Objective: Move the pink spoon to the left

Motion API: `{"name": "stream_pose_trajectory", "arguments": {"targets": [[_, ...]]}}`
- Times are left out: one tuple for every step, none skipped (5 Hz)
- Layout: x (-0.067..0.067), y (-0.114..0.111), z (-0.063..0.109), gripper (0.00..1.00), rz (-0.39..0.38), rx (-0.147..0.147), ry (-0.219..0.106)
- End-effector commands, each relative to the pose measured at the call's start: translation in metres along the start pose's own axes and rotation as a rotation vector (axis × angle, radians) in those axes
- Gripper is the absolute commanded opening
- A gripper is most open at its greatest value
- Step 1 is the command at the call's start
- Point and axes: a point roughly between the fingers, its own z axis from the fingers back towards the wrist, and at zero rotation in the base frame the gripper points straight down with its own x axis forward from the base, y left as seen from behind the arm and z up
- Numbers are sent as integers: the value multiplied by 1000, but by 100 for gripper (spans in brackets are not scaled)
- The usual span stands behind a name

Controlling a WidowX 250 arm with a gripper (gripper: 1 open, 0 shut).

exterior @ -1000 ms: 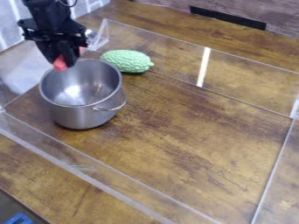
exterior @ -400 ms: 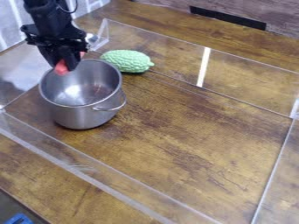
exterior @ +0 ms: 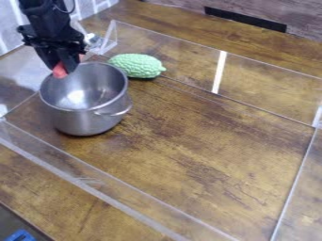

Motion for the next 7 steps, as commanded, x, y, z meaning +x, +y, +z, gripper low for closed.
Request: {"name": "stream_pose_trajectory", "arguments": {"targets": [[11,17,11,0,10,23,-55],[11,22,6,0,6,21,-53],[10,24,2,0,1,22,-50],[10,25,2,0,-9,33,-43],[10,24,5,0,-15,48,-26],[10,22,9,0,-20,61,-10],[9,22,7,0,-23,62,-4]]}}
